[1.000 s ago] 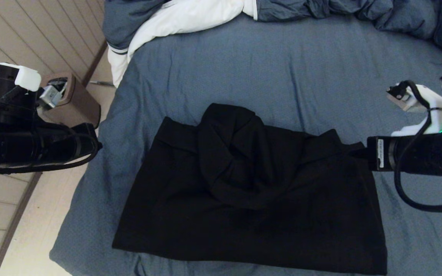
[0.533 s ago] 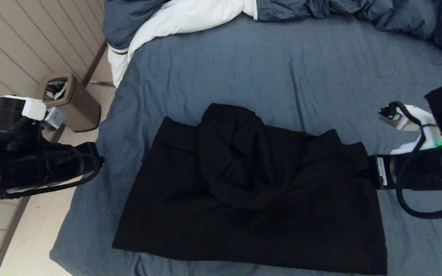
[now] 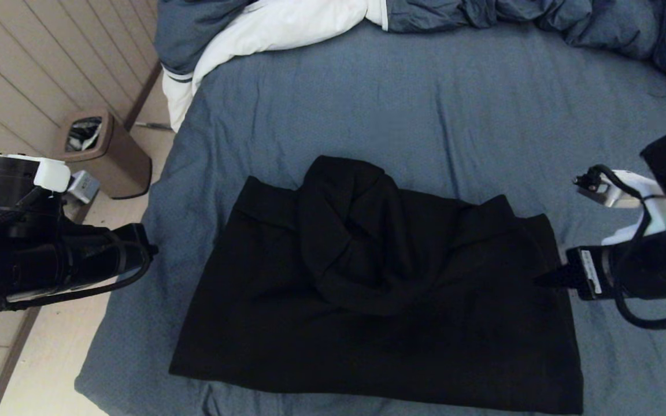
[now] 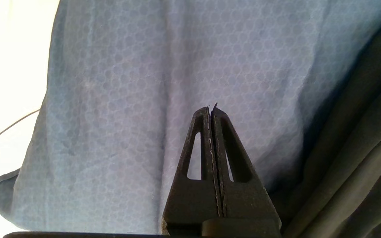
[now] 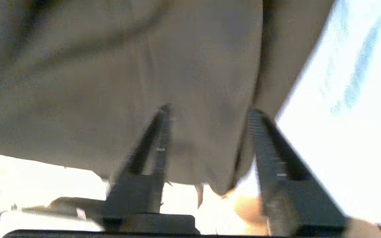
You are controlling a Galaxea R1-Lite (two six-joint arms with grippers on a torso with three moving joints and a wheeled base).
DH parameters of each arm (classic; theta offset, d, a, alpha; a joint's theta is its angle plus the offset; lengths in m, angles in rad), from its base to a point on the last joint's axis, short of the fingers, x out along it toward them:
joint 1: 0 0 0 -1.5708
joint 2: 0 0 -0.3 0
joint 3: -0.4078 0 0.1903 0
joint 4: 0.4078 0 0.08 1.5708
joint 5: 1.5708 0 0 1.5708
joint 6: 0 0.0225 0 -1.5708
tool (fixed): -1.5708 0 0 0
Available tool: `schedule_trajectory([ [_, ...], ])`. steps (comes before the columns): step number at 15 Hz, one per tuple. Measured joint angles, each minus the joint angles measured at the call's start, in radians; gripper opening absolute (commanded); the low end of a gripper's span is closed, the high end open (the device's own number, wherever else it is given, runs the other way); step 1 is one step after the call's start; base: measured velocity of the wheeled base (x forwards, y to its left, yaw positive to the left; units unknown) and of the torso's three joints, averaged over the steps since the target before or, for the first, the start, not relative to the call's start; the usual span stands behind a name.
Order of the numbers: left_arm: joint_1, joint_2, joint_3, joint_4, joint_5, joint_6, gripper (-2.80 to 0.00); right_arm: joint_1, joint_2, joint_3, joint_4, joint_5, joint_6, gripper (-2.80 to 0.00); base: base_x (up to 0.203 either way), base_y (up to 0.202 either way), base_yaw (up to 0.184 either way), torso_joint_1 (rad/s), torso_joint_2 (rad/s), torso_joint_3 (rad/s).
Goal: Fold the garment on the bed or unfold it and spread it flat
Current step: Fold the black sweatshirt
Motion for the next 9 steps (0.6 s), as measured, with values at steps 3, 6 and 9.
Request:
schedule_trajectory([
  [3,-0.001,-0.012,0.008,-0.001,-0.003,0.000,-2.80,-0.037,-0.019,-0.004,0.023,0.000,-0.007,0.00,0.000,0.000,0.000,0.000,0.00,0.000],
  [6,-0.001,-0.018,0.012,0.001,-0.031,0.001,-2.80,-0.057,-0.042,0.023,0.064,0.000,-0.026,0.00,0.000,0.000,0.000,0.000,0.00,0.000],
  [9,0.000,-0.009,0.012,0.000,-0.034,0.001,-2.80,-0.074,-0.041,0.093,0.057,0.009,-0.043,0.00,0.000,0.000,0.000,0.000,0.00,0.000],
])
